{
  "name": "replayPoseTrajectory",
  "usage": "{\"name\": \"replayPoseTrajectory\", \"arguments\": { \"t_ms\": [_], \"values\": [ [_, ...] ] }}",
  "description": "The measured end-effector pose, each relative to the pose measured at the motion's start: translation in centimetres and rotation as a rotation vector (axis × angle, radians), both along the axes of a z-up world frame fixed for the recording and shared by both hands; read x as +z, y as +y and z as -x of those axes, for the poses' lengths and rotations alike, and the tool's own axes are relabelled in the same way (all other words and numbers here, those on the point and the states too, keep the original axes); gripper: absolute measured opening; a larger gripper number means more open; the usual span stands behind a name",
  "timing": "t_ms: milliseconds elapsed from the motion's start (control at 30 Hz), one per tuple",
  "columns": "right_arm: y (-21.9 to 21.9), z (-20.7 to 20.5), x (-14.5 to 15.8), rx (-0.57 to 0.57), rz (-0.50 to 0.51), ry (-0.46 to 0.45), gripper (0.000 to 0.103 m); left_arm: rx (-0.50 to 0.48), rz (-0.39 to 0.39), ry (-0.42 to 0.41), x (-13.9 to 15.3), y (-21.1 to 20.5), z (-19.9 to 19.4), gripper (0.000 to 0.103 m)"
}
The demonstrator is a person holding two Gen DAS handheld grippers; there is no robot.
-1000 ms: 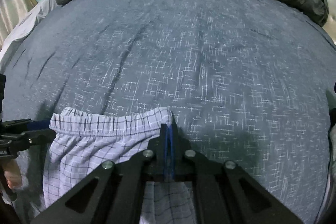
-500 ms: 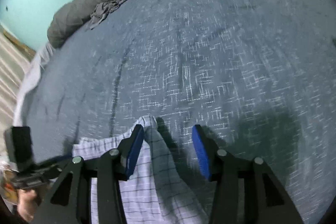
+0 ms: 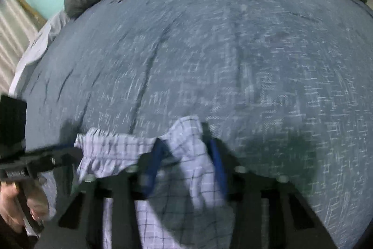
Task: Fold clothes
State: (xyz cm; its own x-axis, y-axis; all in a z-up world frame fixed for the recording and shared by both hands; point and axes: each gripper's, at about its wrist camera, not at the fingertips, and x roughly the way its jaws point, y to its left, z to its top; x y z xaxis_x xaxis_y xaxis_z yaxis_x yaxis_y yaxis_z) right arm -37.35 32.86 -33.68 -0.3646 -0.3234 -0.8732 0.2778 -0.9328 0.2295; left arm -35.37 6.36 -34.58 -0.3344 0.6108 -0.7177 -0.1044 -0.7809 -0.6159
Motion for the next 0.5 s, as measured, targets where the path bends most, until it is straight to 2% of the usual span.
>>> {"name": "replayPoseTrajectory", "arguments": {
  "t_ms": [67, 133, 167, 300, 333, 500],
  "values": [
    [-0.3, -0.3, 0.0, 0.005, 0.006, 0.008, 0.022, -0.009, 0.015, 0.008, 0.1, 0.6, -0.1, 0.046],
    [-0.5, -0.6, 0.1, 0.006, 0.018, 0.014, 0.016, -0.015, 0.016, 0.016, 0.3, 1.0, -0.2, 0.046],
    [-0.6, -0.7, 0.2, 0.007, 0.024, 0.018, 0.015, -0.016, 0.014, 0.018, 0.3, 1.0, -0.2, 0.044],
    [-0.8, -1.9, 1.1, 0.035, 0.019, 0.051, 0.014, -0.024, 0.024, 0.033, 0.6, 1.3, -0.5, 0.019],
    [-0.6, -2.2, 1.5, 0.034, 0.027, 0.063, 0.014, -0.024, 0.026, 0.044, 0.9, 1.3, -0.7, 0.016],
    [0.7, -4.3, 4.2, 0.033, 0.066, 0.136, 0.013, -0.032, 0.045, 0.103, 3.3, 1.2, -1.9, 0.013]
  ]
}}
